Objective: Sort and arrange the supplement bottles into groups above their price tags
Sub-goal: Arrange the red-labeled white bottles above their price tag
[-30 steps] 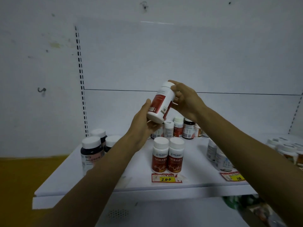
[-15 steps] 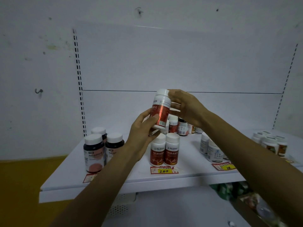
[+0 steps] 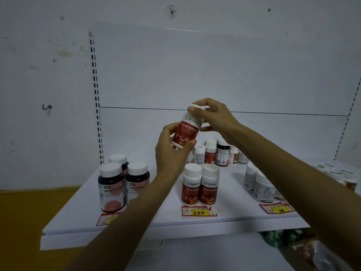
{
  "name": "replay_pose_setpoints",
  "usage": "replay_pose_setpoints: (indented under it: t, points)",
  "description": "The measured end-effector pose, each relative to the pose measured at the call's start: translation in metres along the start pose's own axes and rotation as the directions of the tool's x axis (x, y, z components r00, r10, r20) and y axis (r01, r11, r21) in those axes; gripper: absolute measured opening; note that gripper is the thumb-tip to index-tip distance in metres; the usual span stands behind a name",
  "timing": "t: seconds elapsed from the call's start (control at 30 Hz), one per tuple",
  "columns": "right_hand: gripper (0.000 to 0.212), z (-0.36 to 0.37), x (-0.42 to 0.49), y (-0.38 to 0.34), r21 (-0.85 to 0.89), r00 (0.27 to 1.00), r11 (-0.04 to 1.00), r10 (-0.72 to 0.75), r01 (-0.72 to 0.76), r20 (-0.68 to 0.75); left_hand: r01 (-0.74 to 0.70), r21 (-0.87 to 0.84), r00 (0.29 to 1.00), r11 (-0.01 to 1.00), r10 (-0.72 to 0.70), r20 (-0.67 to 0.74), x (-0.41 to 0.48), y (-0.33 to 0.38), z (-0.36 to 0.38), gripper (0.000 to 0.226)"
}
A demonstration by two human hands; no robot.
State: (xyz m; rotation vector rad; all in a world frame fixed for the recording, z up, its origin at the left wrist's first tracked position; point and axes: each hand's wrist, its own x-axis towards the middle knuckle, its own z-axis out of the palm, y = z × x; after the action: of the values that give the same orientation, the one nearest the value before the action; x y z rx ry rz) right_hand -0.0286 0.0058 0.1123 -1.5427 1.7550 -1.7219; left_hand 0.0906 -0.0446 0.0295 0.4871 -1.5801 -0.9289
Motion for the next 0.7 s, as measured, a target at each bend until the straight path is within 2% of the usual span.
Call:
replay_pose_setpoints:
  t: [0.07,0.17,0.37,0.5,0.7]
  points:
    - [0.025,-0.001,0.006,0.002,0.017,1.000,1.000,0.019,-0.019,0.007,-0.025,0.073,1.000,0.997,0.025,-0.009,0.003,-0.006,0.006,0.058]
    - [0.024,-0.001,0.015,0.009,-0.002,0.999,0.999,0.042,-0.042,-0.001,0.014,0.132,0.999,0.991,-0.020,0.040,0.003,-0.016,0.008,0.066]
    - [0.033,0.000,0.024,0.044,-0.200,0.991,0.974,0.122,-0.109,0.051,0.109,0.156,0.966,0.982,-0.142,0.217,-0.031,-0.052,-0.001,0.063]
    - [0.036,0.007,0.021,0.076,-0.324,0.960,0.929,0.238,-0.180,0.149,0.140,0.214,0.954,0.967,-0.190,0.233,-0.046,-0.072,0.000,0.052]
    - [0.035,0.020,0.010,0.097,-0.348,0.889,0.903,0.356,-0.250,0.287,0.219,0.173,0.920,0.960,-0.263,0.291,-0.059,-0.087,0.005,0.048]
